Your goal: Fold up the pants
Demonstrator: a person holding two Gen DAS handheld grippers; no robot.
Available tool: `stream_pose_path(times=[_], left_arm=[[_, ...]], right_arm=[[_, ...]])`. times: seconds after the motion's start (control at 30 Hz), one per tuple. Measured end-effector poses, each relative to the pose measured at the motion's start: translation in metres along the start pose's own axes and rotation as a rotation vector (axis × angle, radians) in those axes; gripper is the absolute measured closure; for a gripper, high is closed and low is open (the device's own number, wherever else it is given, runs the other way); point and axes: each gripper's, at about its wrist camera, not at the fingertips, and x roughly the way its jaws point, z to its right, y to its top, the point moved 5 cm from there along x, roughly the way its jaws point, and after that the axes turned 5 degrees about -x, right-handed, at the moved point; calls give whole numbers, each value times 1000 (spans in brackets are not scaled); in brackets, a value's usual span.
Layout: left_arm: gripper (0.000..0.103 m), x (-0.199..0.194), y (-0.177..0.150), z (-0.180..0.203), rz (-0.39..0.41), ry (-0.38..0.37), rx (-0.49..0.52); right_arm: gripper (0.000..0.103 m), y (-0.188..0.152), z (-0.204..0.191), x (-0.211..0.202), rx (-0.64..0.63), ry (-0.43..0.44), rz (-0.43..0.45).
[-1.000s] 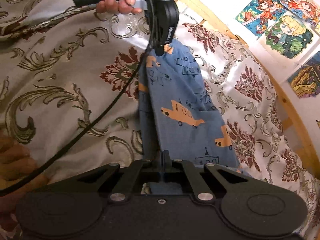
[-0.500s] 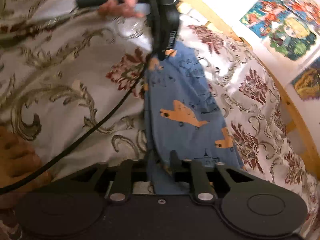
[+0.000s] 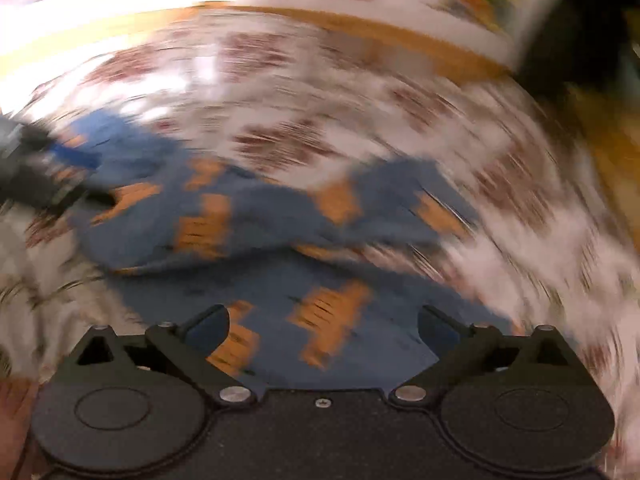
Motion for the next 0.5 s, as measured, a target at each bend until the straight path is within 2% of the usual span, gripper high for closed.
stream_pose_path(times=[0.13, 0.27, 0.37, 0.5], left_arm=[[17, 11, 8, 55, 31, -101, 174], [17, 27, 11, 88, 28, -111, 283], [30, 41, 16, 99, -17, -125, 270], [45, 53, 18, 101, -38, -121, 253]], right_arm=[[1, -14, 49, 6, 212, -30, -12], [1, -25, 77, 14, 376, -23, 5], [1, -27, 84, 22, 452, 20, 26], [1, -24, 79, 31, 447, 92, 36]])
